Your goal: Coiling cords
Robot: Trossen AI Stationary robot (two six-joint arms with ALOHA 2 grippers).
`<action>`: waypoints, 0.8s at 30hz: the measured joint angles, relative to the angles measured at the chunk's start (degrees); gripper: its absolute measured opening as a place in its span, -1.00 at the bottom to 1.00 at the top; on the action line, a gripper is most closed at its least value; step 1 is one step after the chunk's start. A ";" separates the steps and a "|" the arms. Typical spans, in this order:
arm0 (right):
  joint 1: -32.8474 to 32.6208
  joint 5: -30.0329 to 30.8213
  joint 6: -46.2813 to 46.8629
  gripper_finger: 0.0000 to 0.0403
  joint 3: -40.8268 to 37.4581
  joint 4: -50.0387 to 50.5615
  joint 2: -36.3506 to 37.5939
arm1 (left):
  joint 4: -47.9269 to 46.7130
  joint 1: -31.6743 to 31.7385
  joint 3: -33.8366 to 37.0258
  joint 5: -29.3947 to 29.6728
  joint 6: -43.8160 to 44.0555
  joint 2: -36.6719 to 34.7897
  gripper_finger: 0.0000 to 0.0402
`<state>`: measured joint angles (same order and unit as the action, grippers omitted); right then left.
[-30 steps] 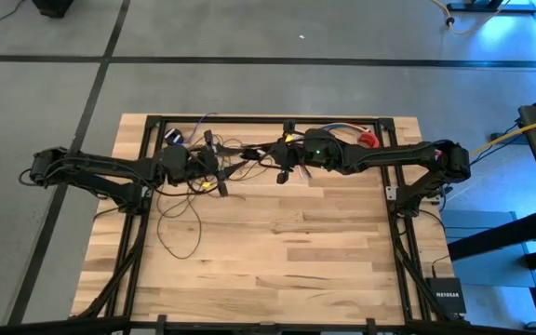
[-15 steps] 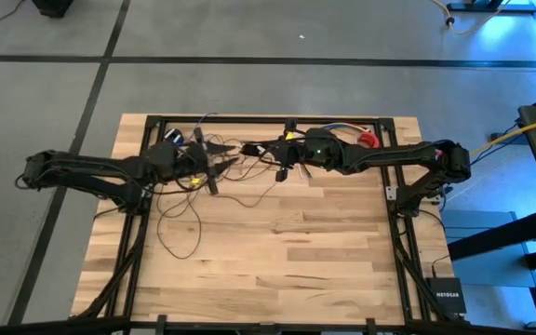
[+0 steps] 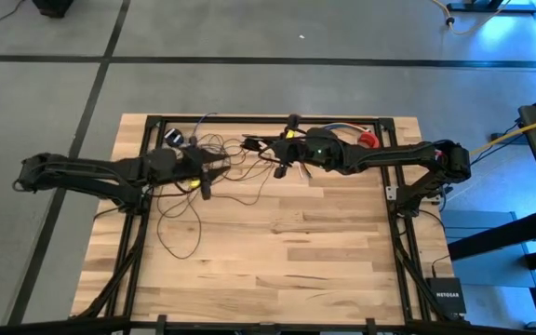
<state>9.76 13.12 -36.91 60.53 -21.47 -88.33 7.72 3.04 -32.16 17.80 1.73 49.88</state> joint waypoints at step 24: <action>0.00 1.79 0.44 -0.98 0.00 -1.16 -0.02 | 42.93 1.28 0.20 -0.02 -2.88 38.31 -0.26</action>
<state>9.76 14.92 -36.47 60.53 -22.63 -88.36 50.65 4.32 -31.97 17.78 -1.15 88.19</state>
